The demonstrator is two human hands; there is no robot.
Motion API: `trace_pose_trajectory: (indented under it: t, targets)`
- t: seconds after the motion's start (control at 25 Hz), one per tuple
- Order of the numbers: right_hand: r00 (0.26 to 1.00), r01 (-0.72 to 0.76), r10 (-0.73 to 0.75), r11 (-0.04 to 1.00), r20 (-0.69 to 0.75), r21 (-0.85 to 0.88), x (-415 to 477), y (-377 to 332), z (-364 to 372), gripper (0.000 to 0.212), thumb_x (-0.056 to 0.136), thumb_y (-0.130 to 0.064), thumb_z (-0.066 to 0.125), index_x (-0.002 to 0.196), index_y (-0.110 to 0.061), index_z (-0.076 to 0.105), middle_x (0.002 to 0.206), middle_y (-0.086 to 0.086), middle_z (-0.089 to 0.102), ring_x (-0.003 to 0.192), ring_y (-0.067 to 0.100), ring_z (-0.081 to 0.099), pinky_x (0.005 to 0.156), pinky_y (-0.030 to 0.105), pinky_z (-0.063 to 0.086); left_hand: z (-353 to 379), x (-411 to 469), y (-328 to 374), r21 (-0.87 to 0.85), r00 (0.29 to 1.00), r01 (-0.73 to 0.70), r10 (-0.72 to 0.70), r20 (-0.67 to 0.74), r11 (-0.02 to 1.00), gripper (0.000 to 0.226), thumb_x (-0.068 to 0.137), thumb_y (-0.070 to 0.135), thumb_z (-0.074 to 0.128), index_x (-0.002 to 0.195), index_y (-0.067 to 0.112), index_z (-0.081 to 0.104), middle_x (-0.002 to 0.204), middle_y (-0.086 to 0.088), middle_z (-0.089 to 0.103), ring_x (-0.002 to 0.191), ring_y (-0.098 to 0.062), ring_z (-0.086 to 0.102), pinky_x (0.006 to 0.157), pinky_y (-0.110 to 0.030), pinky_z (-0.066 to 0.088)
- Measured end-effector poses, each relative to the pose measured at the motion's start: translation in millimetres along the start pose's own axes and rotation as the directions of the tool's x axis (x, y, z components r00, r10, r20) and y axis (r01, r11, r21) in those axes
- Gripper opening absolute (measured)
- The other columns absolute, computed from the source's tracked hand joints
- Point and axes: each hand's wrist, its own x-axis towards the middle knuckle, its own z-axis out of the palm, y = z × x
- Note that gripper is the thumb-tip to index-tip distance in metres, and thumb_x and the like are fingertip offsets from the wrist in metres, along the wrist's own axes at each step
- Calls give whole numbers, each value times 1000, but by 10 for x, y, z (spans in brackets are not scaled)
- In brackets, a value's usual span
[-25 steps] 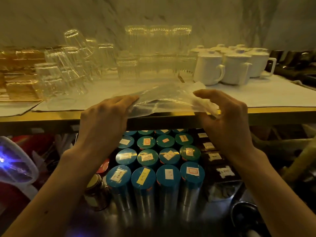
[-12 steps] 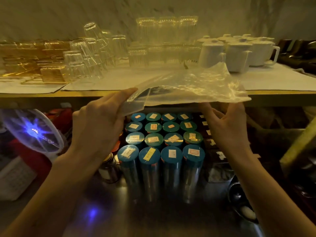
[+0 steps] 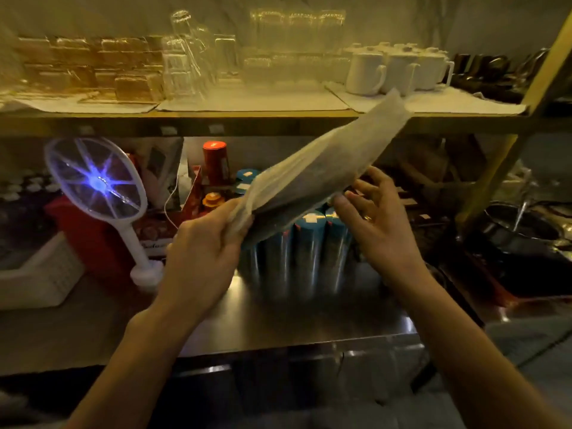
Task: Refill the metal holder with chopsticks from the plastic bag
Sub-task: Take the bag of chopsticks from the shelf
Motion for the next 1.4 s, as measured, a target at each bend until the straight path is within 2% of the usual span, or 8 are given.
trace_pose_trajectory:
  t: [0.2,0.28,0.4,0.52,0.64,0.8,1.12,1.4]
  targets:
    - [986,-164,165,986,-20,14,-702,-116,-61,68,81,-41,67,138,-40,29,146,1,44,131,13,46,103,36,46,-88,-555,290,-159,988,102,-81,134,982,14,96,21,54,87,23,64,64,14,54,66,5,58,56,-8,40]
    - [979,-193,197,979,-48,71,-933,-172,-190,59,86,-33,67,135,-34,36,139,0,52,125,12,53,103,37,48,-31,-667,438,-276,975,138,-82,205,951,20,96,27,55,76,27,59,63,7,57,62,-3,58,53,-16,43]
    - [970,-212,221,973,-98,89,-1312,-259,-485,50,86,-31,64,132,-23,45,119,-1,64,108,7,65,88,24,55,152,-808,671,-443,938,197,-37,344,875,26,93,41,51,100,24,69,81,0,69,77,-13,66,70,-43,55]
    - [943,-254,273,960,-190,120,-1799,-313,-884,49,82,-34,64,128,-23,50,113,0,69,104,8,67,81,22,55,457,-1010,1045,-626,871,334,23,491,705,25,97,20,53,114,30,68,101,2,75,101,-14,69,88,-35,55]
    - [883,-309,347,937,-315,164,-2436,-307,-1386,42,82,-31,65,123,-26,54,112,2,70,104,12,68,85,28,56,842,-1297,1545,-672,781,445,111,615,592,33,97,5,49,117,26,66,106,5,75,106,-11,68,88,-21,53]
    - [730,-354,422,906,-537,230,-3556,-437,-2135,42,81,-24,66,121,-17,57,111,9,70,105,21,68,93,46,54,1311,-1873,2424,-622,593,587,248,766,518,33,98,9,47,126,20,62,111,4,73,109,-13,67,87,-25,54]
    - [418,-277,346,929,-840,246,-5537,-988,-3093,34,80,-20,66,112,-9,60,110,12,72,104,27,68,93,51,53,1817,-3099,4147,-473,275,765,442,854,437,31,95,15,52,122,17,67,114,-8,72,111,-24,66,94,-40,50]
    - [136,-229,294,939,-946,258,-6867,-1397,-3383,31,84,-18,63,114,-15,60,111,8,72,107,25,67,94,52,51,1967,-4026,5262,-378,3,782,604,797,495,28,96,7,49,108,12,74,102,-11,75,96,-21,71,75,-22,55]
